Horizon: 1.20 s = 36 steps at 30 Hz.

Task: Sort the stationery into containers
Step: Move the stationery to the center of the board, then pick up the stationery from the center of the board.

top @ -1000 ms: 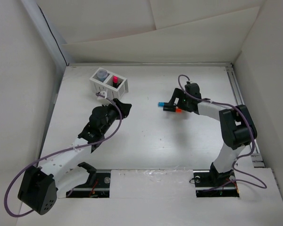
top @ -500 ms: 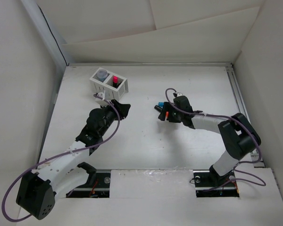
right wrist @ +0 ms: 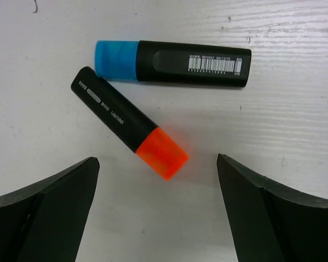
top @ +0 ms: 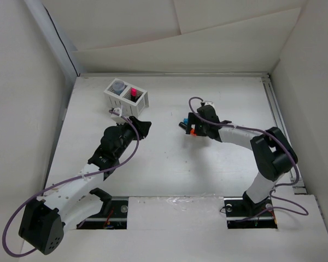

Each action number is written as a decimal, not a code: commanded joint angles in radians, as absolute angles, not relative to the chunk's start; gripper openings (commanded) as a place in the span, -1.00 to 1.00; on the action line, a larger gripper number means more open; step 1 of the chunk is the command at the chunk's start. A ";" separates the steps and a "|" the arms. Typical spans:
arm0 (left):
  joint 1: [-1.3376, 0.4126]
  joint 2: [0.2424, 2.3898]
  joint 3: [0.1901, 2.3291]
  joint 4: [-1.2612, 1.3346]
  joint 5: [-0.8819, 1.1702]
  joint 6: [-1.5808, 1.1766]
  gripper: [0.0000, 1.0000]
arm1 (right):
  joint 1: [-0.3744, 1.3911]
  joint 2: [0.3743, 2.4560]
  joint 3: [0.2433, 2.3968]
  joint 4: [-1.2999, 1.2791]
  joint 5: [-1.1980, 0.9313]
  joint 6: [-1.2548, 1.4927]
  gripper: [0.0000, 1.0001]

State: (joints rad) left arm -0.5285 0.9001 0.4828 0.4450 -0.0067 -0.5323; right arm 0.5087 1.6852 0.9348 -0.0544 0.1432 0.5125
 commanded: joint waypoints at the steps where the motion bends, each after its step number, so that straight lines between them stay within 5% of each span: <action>1: -0.528 0.882 0.476 0.483 0.008 -0.520 -0.40 | 0.500 1.742 0.995 -0.080 0.158 0.474 0.90; 12: -0.528 0.873 0.476 0.474 -0.002 -0.520 -0.40 | 0.537 1.819 1.043 -0.080 0.133 0.445 0.87; 24: -0.528 0.864 0.476 0.474 -0.011 -0.520 -0.40 | 0.617 1.858 1.032 -0.080 0.141 0.457 -0.06; 36: -0.528 0.864 0.485 0.456 -0.029 -0.520 -0.40 | 0.667 1.858 1.023 -0.089 0.189 0.477 -0.62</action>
